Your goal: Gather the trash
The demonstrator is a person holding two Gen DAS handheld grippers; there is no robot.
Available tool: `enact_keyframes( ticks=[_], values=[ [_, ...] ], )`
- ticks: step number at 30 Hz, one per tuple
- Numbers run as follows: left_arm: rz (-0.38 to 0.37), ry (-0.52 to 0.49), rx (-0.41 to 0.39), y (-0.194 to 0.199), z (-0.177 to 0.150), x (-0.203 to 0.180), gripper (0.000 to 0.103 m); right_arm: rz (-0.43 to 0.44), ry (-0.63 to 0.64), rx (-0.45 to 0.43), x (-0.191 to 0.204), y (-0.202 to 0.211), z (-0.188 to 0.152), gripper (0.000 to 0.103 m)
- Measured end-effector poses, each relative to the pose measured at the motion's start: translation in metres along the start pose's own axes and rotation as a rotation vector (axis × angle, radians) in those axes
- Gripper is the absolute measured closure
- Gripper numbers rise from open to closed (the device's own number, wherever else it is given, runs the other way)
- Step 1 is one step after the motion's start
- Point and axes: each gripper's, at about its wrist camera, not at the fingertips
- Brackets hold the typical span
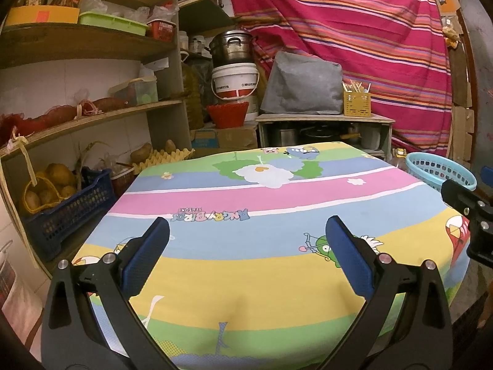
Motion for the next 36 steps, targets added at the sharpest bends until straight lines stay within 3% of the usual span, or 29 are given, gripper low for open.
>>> enact_keyframes(
  ticks=[36],
  values=[
    [0.001,-0.003,-0.008,0.0032,-0.0005,-0.0029,0.005,-0.004,0.001,-0.002,-0.0011,-0.0003,-0.0019,0.004]
  ],
)
Point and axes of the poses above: each gripper's, at about its wrist camera, not at the fingertips, and y roughly against the way its jaws point, x to its left, z to its top, and after that the axes turned 7 degrees about x, right-handed
